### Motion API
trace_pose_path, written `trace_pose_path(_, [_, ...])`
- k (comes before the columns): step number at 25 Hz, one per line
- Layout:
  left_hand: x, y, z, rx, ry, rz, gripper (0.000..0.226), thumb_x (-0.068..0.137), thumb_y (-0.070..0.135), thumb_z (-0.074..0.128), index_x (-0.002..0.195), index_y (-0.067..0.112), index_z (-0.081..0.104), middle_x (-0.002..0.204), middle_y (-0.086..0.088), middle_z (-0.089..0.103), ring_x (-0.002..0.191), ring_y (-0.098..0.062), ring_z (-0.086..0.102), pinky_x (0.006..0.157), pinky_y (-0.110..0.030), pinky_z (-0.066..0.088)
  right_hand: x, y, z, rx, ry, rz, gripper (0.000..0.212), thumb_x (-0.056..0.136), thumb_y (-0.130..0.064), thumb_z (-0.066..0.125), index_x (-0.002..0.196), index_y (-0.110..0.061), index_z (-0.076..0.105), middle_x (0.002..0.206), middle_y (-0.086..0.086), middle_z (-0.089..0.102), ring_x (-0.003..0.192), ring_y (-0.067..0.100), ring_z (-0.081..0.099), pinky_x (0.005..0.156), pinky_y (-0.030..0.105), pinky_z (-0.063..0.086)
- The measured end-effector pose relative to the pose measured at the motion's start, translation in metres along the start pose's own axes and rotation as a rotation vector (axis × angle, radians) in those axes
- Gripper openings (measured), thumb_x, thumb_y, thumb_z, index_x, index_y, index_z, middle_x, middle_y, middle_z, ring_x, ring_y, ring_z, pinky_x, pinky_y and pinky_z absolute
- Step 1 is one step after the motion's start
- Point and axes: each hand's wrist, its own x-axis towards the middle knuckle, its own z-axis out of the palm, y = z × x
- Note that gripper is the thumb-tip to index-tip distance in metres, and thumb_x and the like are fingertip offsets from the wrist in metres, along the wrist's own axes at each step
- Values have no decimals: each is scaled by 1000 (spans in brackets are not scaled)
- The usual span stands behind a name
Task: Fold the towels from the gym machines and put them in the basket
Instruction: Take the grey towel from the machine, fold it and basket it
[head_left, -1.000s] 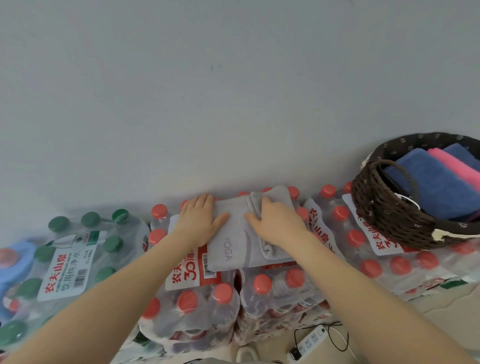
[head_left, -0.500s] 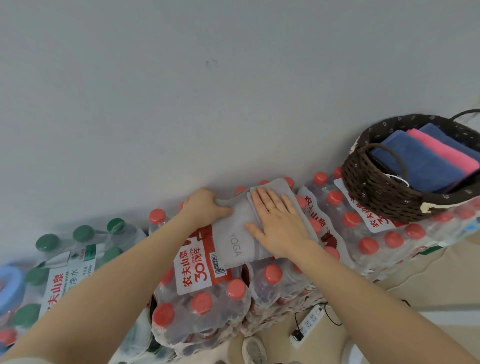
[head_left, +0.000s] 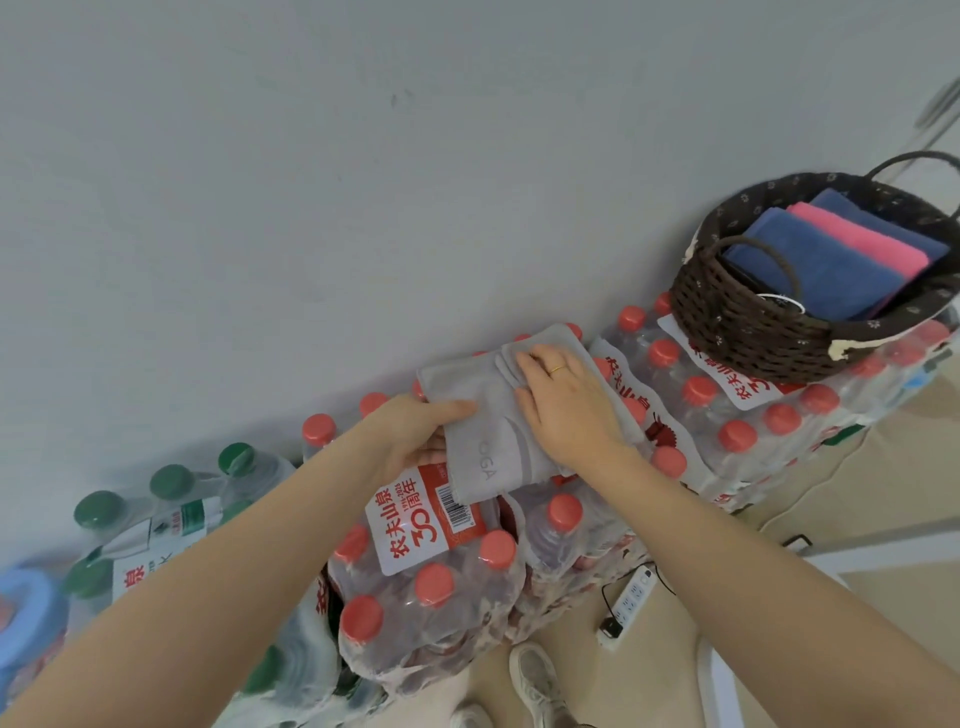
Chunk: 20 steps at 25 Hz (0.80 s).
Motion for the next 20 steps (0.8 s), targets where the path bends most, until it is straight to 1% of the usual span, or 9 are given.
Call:
trace_pose_path(2, [-7, 0, 4, 86, -55, 28, 15, 86, 14, 62, 99, 13, 56, 91, -5, 66, 82, -17, 64, 76, -27, 53, -7, -2, 2, -58, 146, 30, 33, 86, -25, 37, 88, -6, 64, 84, 11, 63, 75, 28, 61, 63, 32, 48])
trace_pose_path(3, [-9, 1, 8, 115, -43, 70, 15, 88, 14, 60, 102, 14, 54, 93, -3, 66, 84, -17, 64, 76, -27, 54, -9, -7, 0, -63, 95, 62, 28, 89, -20, 39, 86, -5, 62, 83, 11, 62, 75, 29, 60, 59, 31, 42])
trace_pose_path(5, [-9, 3, 17, 108, -5, 198, 17, 89, 15, 57, 106, 14, 52, 97, -4, 65, 87, -17, 64, 75, -29, 55, -8, -13, -6, -35, -39, 109, 24, 93, -13, 39, 99, -3, 60, 98, 15, 61, 92, 32, 56, 65, 33, 35])
trace_pose_path(8, [-4, 13, 39, 17, -7, 304, 16, 90, 13, 55, 104, 10, 48, 90, -8, 62, 76, -16, 65, 67, -27, 56, -3, -9, -21, 215, -163, 248, 32, 96, -19, 35, 108, -8, 62, 107, 13, 64, 101, 31, 57, 77, 36, 44])
trace_pose_path(11, [0, 26, 68, -206, -178, 202, 8, 95, 17, 46, 95, 10, 49, 75, -9, 55, 60, -14, 62, 56, -20, 56, 2, 3, -54, 749, -293, 584, 47, 97, -40, 32, 126, -8, 52, 127, 11, 55, 118, 29, 51, 97, 37, 41])
trace_pose_path(13, [9, 28, 83, -256, -211, 149, 9, 96, 11, 42, 102, 6, 46, 78, -11, 53, 67, -20, 61, 59, -20, 56, -1, 11, -68, 962, -320, 723, 50, 93, -53, 35, 120, -16, 55, 112, 3, 61, 106, 22, 57, 86, 29, 43])
trace_pose_path(16, [21, 23, 92, 13, -143, 227, 24, 91, -4, 43, 115, -1, 47, 83, -9, 54, 72, -13, 61, 60, -14, 55, -10, 25, -69, 655, -384, 495, 22, 87, -32, 56, 103, -17, 53, 82, 0, 58, 76, 18, 57, 62, 29, 46])
trace_pose_path(18, [29, 23, 87, 442, -59, 432, 39, 87, 4, 55, 125, 0, 47, 92, -6, 55, 78, -9, 61, 68, -14, 52, -15, 39, -63, 437, -364, 398, 45, 83, -22, 59, 123, -16, 39, 98, 6, 55, 85, 23, 56, 71, 32, 46])
trace_pose_path(20, [37, 22, 79, 1045, 60, 657, 61, 78, 39, 64, 131, 15, 47, 122, -3, 49, 114, -15, 49, 98, -27, 38, -19, 52, -54, 412, -336, 374, 54, 85, -24, 59, 130, -18, 31, 112, 9, 50, 103, 28, 53, 84, 38, 45])
